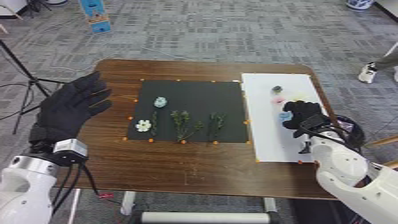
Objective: Arrange flowers
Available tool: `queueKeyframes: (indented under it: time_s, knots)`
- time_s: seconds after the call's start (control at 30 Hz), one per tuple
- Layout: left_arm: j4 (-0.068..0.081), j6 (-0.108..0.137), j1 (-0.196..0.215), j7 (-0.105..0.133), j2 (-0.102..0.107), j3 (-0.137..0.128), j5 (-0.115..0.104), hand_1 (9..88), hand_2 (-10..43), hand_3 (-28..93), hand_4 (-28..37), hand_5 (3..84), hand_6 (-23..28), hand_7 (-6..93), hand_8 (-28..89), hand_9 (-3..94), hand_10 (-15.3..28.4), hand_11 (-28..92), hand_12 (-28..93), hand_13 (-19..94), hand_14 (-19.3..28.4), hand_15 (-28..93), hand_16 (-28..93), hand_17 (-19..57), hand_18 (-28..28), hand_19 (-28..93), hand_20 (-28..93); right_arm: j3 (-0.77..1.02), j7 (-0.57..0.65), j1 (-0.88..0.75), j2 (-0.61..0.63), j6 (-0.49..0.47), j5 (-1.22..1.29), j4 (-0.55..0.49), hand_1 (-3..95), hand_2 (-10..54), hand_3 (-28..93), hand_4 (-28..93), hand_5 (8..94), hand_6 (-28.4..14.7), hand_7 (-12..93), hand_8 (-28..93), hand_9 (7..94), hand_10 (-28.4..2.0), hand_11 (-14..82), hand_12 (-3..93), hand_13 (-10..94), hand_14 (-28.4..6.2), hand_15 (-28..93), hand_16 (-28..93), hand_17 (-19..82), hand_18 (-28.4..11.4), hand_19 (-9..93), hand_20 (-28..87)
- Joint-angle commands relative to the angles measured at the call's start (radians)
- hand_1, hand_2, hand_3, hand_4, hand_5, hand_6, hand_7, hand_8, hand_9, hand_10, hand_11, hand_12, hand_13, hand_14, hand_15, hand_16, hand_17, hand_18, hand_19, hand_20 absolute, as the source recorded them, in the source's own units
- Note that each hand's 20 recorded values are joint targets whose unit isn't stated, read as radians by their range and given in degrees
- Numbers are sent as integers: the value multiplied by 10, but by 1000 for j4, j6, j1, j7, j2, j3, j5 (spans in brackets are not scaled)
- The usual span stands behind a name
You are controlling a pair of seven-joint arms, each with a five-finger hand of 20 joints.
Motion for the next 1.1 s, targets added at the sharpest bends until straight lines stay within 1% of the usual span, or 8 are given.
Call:
queueKeyframes:
  time_s: [0.03,0.1,0.17,0.27,0.37,0.63,0.97,1.1]
  knots:
    - [-2,2,1,-2,-1,1,-3,235,-25,712,-283,333,35,204,-97,319,133,252,175,261,152,316,-2,-83,231,472,97,-13,-36,-6,-13,32,-5,-5,368,-95,817,-283,486,20,356,-144,522,-97,337,256,651,-53,883,335,361,-198,932,576]
    - [-1,2,0,-4,-1,1,-2,235,-25,711,-283,333,35,204,-97,320,134,252,175,261,152,316,-2,-83,232,472,97,-26,-31,0,-18,21,-17,-1,383,-95,815,-283,505,33,396,-157,539,-95,395,280,656,-50,882,333,364,-196,932,575]
    - [-2,5,2,-1,1,1,-5,235,-25,712,-283,333,35,203,-97,320,134,252,175,261,152,316,-2,-83,232,472,97,-41,-30,11,-26,19,-16,9,408,-95,790,-283,520,40,437,-56,555,-89,428,305,663,-47,879,335,370,-195,932,575]
    - [0,6,-1,-2,3,4,-6,235,-25,712,-283,333,35,203,-97,320,134,252,175,261,152,316,-2,-83,232,472,97,-46,-34,14,-35,17,-12,24,483,-95,748,-281,563,40,508,33,641,-58,331,479,683,-39,873,341,388,-189,932,580]
    - [-3,9,3,2,2,0,-6,235,-25,713,-283,333,35,203,-97,320,134,252,175,261,152,316,-2,-83,231,472,97,-65,-53,24,-41,93,-9,41,512,-95,753,-282,635,37,505,50,697,-47,336,517,707,-37,866,345,408,-189,932,588]
    - [-16,6,13,0,6,-35,1,233,-25,714,-283,334,36,202,-96,320,134,253,175,260,153,316,-2,-83,231,473,97,-132,-117,167,-68,148,32,14,496,-95,815,-269,713,36,448,54,776,-46,305,510,737,-38,856,355,435,-195,932,606]
    - [-14,2,-5,-1,26,-36,0,233,-26,714,-283,334,35,202,-97,320,134,251,174,261,152,316,-2,-82,231,472,96,-403,-196,526,-213,163,74,63,493,-95,823,-258,728,36,440,54,794,-47,286,513,742,-37,857,359,440,-196,932,614]
    - [-15,-1,-7,-2,24,-36,4,233,-27,714,-283,334,34,203,-97,320,134,251,174,261,152,315,-2,-83,232,472,96,-493,-212,612,-278,166,82,66,493,-95,824,-259,729,36,441,54,797,-46,285,515,745,-34,859,360,443,-195,932,620]
